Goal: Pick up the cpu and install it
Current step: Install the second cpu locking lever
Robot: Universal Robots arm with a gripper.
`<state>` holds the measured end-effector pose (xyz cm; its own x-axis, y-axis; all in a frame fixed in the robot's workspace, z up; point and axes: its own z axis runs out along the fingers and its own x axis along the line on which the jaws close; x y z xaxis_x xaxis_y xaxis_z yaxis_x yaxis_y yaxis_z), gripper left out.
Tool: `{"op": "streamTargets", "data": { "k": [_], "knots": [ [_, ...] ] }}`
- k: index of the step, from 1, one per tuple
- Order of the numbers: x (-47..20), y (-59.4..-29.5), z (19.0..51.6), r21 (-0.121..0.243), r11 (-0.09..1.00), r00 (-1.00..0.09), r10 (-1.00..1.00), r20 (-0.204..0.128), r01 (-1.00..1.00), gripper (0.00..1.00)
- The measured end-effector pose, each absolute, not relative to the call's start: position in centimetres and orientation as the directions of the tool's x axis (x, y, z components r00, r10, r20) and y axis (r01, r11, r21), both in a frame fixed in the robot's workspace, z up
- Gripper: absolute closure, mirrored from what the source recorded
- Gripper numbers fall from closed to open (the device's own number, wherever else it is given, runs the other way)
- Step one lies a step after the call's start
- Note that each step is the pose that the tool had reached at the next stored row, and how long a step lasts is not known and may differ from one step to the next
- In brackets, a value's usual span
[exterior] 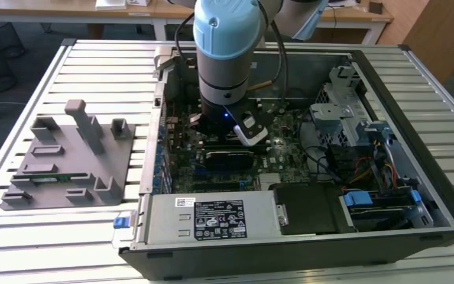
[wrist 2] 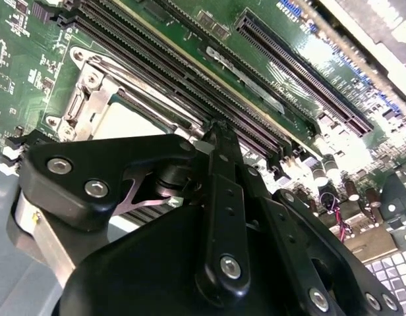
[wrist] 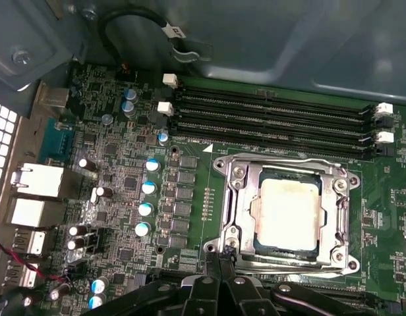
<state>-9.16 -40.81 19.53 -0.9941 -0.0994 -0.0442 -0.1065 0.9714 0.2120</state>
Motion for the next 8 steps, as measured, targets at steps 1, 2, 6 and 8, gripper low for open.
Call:
{"op": "streamTargets", "data": {
  "k": [1, 2, 6, 8],
  "knots": [
    [-9.18, -40.82, 19.53, 0.215, 0.971, -0.994, -0.099, -0.046, -0.107, 0.89],
    [-9.2, -40.83, 19.52, 0.218, 0.97, -0.994, -0.099, -0.047, -0.107, 0.89],
    [-9.21, -40.92, 19.66, 0.22, 0.97, -0.994, -0.099, -0.047, -0.107, 0.89],
    [-9.21, -41.21, 19.67, 0.221, 0.97, -0.994, -0.099, -0.047, -0.107, 0.89]
  ]
}}
